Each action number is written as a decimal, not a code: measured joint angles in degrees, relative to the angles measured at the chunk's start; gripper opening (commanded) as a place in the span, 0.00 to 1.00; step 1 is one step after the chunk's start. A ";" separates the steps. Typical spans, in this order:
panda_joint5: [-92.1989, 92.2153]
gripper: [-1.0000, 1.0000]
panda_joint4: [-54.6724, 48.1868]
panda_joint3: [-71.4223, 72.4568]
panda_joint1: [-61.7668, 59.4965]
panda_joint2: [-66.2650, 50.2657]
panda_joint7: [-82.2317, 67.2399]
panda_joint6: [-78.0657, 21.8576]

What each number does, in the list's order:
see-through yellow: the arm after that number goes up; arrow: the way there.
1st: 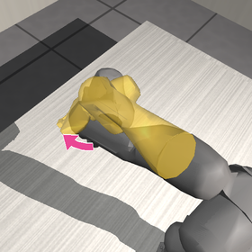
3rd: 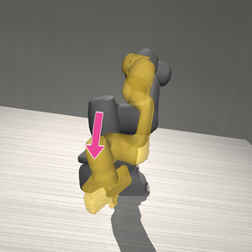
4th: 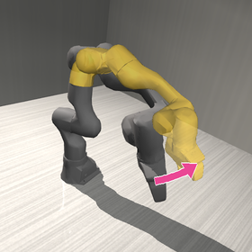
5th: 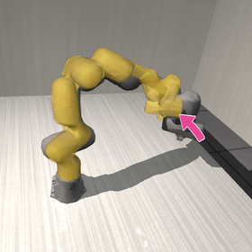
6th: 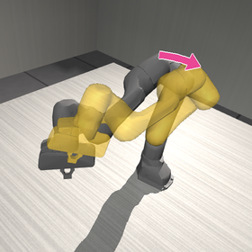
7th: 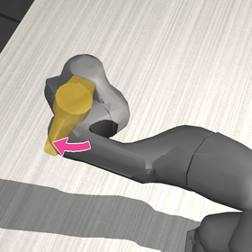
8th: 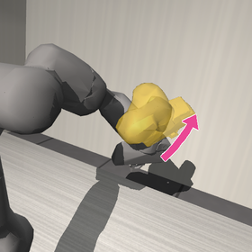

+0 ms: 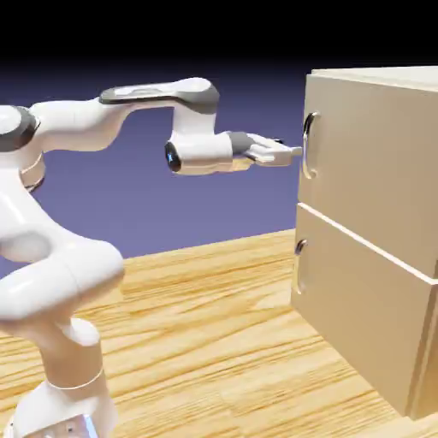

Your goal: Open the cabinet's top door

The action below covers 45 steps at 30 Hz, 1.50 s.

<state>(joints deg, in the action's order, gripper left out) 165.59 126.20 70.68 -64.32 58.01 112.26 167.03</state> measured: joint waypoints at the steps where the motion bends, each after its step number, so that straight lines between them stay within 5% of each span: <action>1: 0.10 0.50 -1.52 1.07 -1.94 -0.40 0.01 -0.16; 3: 0.31 0.50 -4.73 3.34 -6.03 -1.24 0.04 -0.51; 4: 0.41 0.00 -6.29 4.44 -8.03 -1.65 0.06 -0.68; 14: -0.95 0.00 5.74 -6.90 8.57 -9.19 -10.22 -7.77; 29: -28.96 0.00 31.70 -36.25 36.29 -0.89 0.55 -26.97; 45: -68.40 0.00 44.02 -69.26 38.85 9.63 8.88 -52.56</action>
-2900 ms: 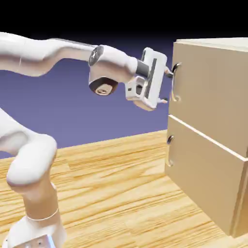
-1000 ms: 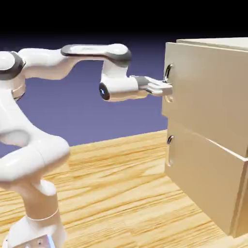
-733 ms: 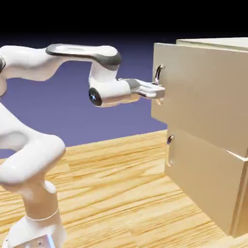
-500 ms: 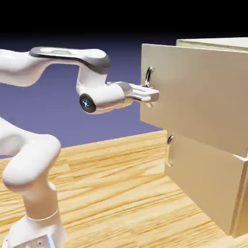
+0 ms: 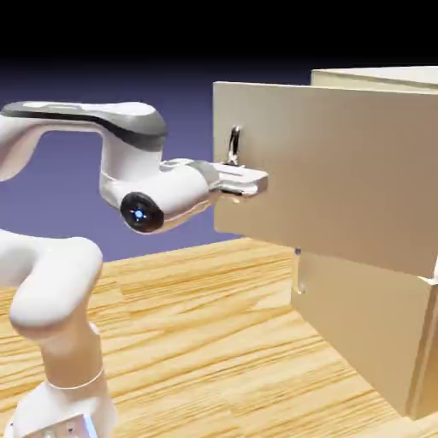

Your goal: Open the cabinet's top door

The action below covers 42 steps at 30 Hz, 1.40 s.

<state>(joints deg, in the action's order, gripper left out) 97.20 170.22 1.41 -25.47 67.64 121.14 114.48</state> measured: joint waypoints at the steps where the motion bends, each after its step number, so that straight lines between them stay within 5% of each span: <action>1: -2.38 0.00 -0.04 -2.08 -0.44 -0.16 0.05 -1.75; 17: -36.45 0.00 -15.57 -35.30 0.70 -19.32 -5.97 -32.92; 35: -48.71 0.00 -50.39 -71.07 26.53 -55.37 -23.55 -70.47; 42: -49.12 0.00 -55.16 -85.90 39.28 -61.43 -27.84 -76.12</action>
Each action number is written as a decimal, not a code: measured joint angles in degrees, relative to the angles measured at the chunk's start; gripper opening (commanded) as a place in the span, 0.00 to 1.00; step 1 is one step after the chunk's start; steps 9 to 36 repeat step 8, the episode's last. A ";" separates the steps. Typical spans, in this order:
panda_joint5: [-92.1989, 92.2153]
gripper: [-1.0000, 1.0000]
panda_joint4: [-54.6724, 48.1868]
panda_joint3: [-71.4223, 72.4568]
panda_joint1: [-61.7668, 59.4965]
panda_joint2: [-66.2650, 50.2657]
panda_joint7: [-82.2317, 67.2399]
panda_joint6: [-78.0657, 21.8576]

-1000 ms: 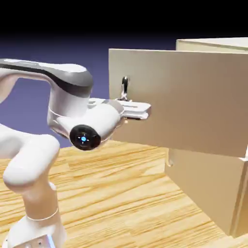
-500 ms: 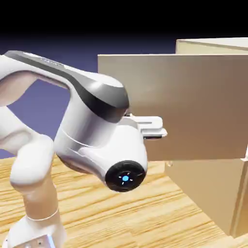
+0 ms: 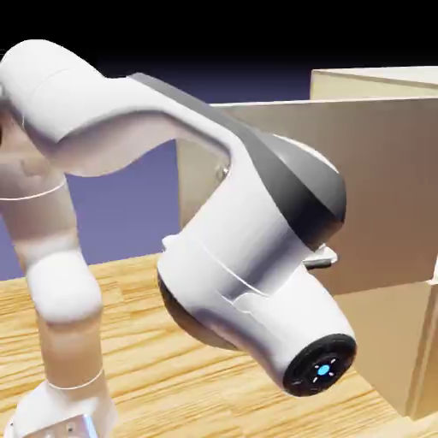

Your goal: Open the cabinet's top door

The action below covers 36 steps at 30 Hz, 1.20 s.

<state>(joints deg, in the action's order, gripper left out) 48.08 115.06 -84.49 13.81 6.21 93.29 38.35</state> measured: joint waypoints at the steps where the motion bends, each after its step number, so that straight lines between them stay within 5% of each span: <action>1: -0.27 0.00 -0.35 -1.64 2.05 0.70 0.43 0.22; 8: -2.69 0.00 -2.60 -12.82 16.46 7.99 5.02 3.24; 36: -2.69 0.00 -2.60 -12.82 16.46 7.99 5.02 3.24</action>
